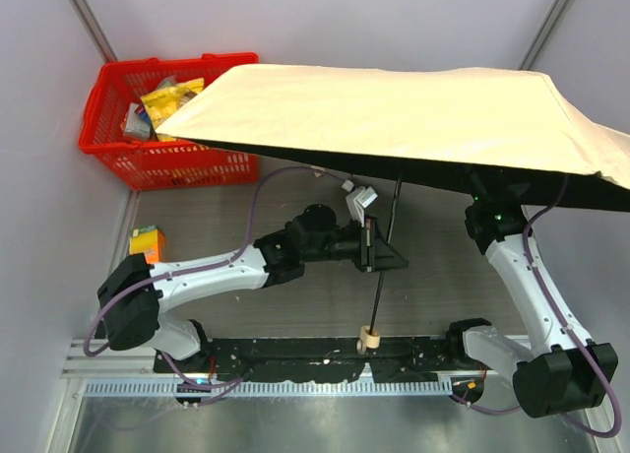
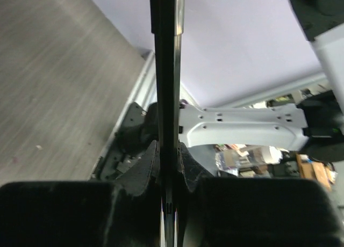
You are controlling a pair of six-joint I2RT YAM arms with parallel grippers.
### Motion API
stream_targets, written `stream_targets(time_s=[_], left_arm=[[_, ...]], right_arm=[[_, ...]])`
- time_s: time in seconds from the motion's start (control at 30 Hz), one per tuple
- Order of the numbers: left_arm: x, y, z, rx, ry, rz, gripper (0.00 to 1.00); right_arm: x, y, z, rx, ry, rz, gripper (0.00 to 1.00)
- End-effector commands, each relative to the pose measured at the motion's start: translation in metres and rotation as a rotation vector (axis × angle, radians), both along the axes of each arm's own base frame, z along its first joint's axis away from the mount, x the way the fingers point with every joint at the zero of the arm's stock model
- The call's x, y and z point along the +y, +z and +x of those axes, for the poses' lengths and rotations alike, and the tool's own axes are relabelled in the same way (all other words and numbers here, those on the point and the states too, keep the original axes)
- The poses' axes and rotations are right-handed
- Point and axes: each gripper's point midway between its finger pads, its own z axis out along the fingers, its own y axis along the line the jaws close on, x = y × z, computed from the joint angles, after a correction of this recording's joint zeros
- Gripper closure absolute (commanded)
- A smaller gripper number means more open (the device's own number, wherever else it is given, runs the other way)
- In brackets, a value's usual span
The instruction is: Put away the umbrella
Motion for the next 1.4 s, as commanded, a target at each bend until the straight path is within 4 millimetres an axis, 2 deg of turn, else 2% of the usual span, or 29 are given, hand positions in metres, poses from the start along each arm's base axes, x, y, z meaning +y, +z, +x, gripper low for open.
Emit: stream_targets(time_s=[0.0, 0.03, 0.13, 0.33, 0.4, 0.43, 0.53, 0.63, 0.77, 0.83, 0.9, 1.03, 1.1, 1.13, 1.17, 1.2, 1.23, 1.27, 1.3, 1.33, 1.37], left_arm=[[-0.005, 0.082, -0.012, -0.047, -0.11, -0.308, 1.0], [-0.005, 0.084, -0.013, -0.05, -0.115, -0.317, 1.0], [-0.005, 0.086, -0.014, -0.069, -0.125, -0.318, 1.0], [0.002, 0.092, -0.01, -0.102, -0.114, -0.319, 1.0], [0.008, 0.098, -0.004, -0.107, -0.093, -0.324, 1.0], [0.009, 0.101, -0.002, -0.109, -0.082, -0.319, 1.0], [0.009, 0.103, 0.002, -0.12, -0.068, -0.287, 1.0], [0.006, 0.099, 0.003, -0.111, -0.068, -0.285, 1.0], [0.004, 0.092, 0.003, -0.099, -0.076, -0.293, 1.0], [0.004, 0.093, 0.001, -0.093, -0.093, -0.309, 1.0], [0.005, 0.101, -0.002, -0.094, -0.111, -0.342, 1.0], [0.009, 0.114, 0.001, -0.116, -0.107, -0.362, 1.0], [0.012, 0.123, 0.002, -0.138, -0.1, -0.361, 1.0], [0.012, 0.125, 0.002, -0.151, -0.099, -0.354, 1.0], [0.012, 0.126, 0.003, -0.157, -0.095, -0.343, 1.0], [0.012, 0.123, 0.004, -0.155, -0.093, -0.332, 1.0], [0.011, 0.12, 0.003, -0.15, -0.094, -0.329, 1.0], [0.011, 0.118, 0.003, -0.142, -0.096, -0.327, 1.0], [0.01, 0.112, 0.003, -0.13, -0.098, -0.322, 1.0], [0.01, 0.107, 0.003, -0.121, -0.097, -0.316, 1.0], [0.009, 0.103, 0.004, -0.109, -0.091, -0.311, 1.0]], right_arm=[[0.022, 0.035, -0.049, -0.228, 0.157, -0.08, 1.0], [0.023, 0.038, -0.052, -0.235, 0.163, -0.094, 1.0], [0.027, 0.028, -0.053, -0.174, 0.196, -0.111, 1.0], [0.034, 0.013, -0.072, -0.141, 0.302, -0.003, 1.0], [0.033, 0.007, -0.076, -0.145, 0.283, -0.035, 1.0], [0.031, -0.003, -0.076, -0.122, 0.262, -0.072, 1.0], [0.03, -0.01, -0.079, -0.129, 0.248, -0.11, 1.0], [0.032, -0.001, -0.088, -0.189, 0.256, -0.112, 1.0], [0.028, 0.015, -0.108, -0.334, 0.216, -0.192, 1.0], [0.03, 0.025, -0.121, -0.427, 0.244, -0.189, 1.0], [0.038, 0.023, -0.126, -0.463, 0.31, -0.166, 1.0], [0.044, -0.004, -0.117, -0.418, 0.336, -0.183, 1.0], [0.043, -0.009, -0.115, -0.42, 0.314, -0.204, 1.0], [0.042, -0.018, -0.108, -0.369, 0.299, -0.22, 1.0], [0.037, -0.014, -0.1, -0.358, 0.241, -0.227, 1.0], [0.035, -0.02, -0.093, -0.305, 0.225, -0.234, 1.0], [0.034, -0.015, -0.084, -0.278, 0.209, -0.214, 0.98], [0.031, -0.014, -0.078, -0.244, 0.199, -0.187, 0.93], [0.03, -0.014, -0.068, -0.192, 0.201, -0.135, 0.8], [0.028, -0.004, -0.066, -0.213, 0.204, -0.095, 0.73], [0.028, -0.005, -0.056, -0.154, 0.218, -0.028, 0.69]])
